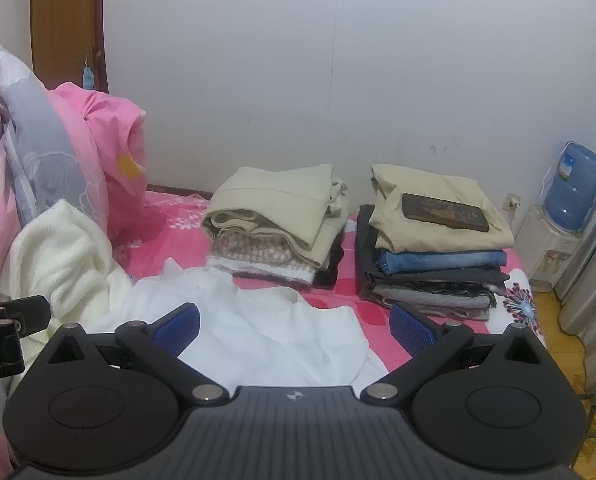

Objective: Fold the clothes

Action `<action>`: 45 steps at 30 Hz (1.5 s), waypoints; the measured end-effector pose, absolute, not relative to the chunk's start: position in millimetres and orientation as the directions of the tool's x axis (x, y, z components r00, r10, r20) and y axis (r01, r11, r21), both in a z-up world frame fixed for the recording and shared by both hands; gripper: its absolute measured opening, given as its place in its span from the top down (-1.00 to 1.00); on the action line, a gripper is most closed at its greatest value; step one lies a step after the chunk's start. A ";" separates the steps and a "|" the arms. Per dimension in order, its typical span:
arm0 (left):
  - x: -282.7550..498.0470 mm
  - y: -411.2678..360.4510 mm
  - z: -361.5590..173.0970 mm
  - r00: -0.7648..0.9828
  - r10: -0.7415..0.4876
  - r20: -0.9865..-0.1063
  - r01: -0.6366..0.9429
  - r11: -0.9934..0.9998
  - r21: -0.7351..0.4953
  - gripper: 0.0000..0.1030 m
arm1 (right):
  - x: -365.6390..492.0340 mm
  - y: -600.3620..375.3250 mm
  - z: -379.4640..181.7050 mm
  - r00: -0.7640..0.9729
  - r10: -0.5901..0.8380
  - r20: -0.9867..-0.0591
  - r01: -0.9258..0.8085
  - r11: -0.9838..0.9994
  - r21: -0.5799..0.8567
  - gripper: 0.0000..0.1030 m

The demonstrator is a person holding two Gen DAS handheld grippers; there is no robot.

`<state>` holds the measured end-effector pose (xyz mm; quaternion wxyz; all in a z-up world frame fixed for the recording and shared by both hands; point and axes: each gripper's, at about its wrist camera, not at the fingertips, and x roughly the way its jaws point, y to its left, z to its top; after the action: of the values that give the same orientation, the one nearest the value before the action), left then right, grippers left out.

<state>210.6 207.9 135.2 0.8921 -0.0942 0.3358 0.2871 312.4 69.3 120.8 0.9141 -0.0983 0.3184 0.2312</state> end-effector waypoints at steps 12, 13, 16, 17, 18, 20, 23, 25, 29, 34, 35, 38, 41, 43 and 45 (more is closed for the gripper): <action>211.2 207.7 134.9 0.608 0.443 -0.658 -0.571 0.820 0.025 -1.00 | 311.6 68.8 119.2 0.689 0.358 -0.630 -0.486 0.873 -0.035 -1.00; 211.2 207.7 134.9 0.609 0.442 -0.659 -0.571 0.821 0.023 -1.00 | 311.6 68.7 119.1 0.689 0.358 -0.630 -0.486 0.873 -0.035 -1.00; 211.5 207.8 134.6 0.610 0.437 -0.661 -0.569 0.822 0.018 -1.00 | 311.4 68.6 119.1 0.689 0.358 -0.631 -0.485 0.874 -0.034 -1.00; 211.8 207.9 134.5 0.610 0.435 -0.662 -0.569 0.822 0.016 -1.00 | 311.2 68.7 119.2 0.689 0.357 -0.631 -0.485 0.874 -0.034 -1.00; 212.3 207.9 134.5 0.610 0.434 -0.663 -0.568 0.823 0.016 -1.00 | 311.2 68.6 119.2 0.688 0.357 -0.631 -0.485 0.874 -0.034 -1.00; 213.1 208.4 134.4 0.609 0.433 -0.664 -0.568 0.823 0.015 -0.99 | 311.2 68.3 119.3 0.688 0.357 -0.631 -0.485 0.874 -0.035 -1.00; 213.5 208.6 134.4 0.610 0.430 -0.666 -0.568 0.823 0.012 -1.00 | 312.0 68.3 119.2 0.688 0.357 -0.632 -0.485 0.874 -0.035 -1.00; 213.7 208.5 134.2 0.610 0.428 -0.666 -0.567 0.823 0.009 -1.00 | 312.0 68.7 118.9 0.689 0.356 -0.632 -0.484 0.874 -0.036 -1.00; 214.0 207.7 132.6 0.609 0.426 -0.669 -0.564 0.825 0.012 -1.00 | 311.5 69.2 118.3 0.688 0.354 -0.633 -0.484 0.874 -0.037 -1.00; 214.0 206.7 131.5 0.607 0.424 -0.672 -0.564 0.825 0.012 -1.00 | 311.7 69.6 117.4 0.687 0.353 -0.635 -0.485 0.874 -0.039 -1.00; 214.1 207.0 131.4 0.607 0.424 -0.673 -0.564 0.825 0.011 -1.00 | 311.8 69.7 117.3 0.687 0.353 -0.635 -0.485 0.874 -0.039 -1.00; 214.2 207.6 131.2 0.606 0.423 -0.674 -0.565 0.825 0.011 -1.00 | 310.9 70.2 116.9 0.687 0.352 -0.636 -0.485 0.874 -0.040 -1.00; 214.3 207.7 131.0 0.605 0.424 -0.674 -0.566 0.825 0.011 -1.00 | 310.5 70.9 116.4 0.686 0.352 -0.637 -0.487 0.873 -0.042 -1.00; 214.3 207.7 130.9 0.605 0.423 -0.675 -0.566 0.824 0.010 -0.99 | 310.4 71.0 116.5 0.686 0.352 -0.637 -0.488 0.872 -0.043 -1.00; 214.2 208.1 130.7 0.605 0.422 -0.675 -0.566 0.824 0.008 -1.00 | 310.1 71.1 116.8 0.685 0.351 -0.638 -0.488 0.872 -0.045 -1.00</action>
<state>214.2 208.1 130.7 0.8899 -0.1039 0.3469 0.2775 310.1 71.1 116.8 0.9118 -0.1059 0.3232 0.2300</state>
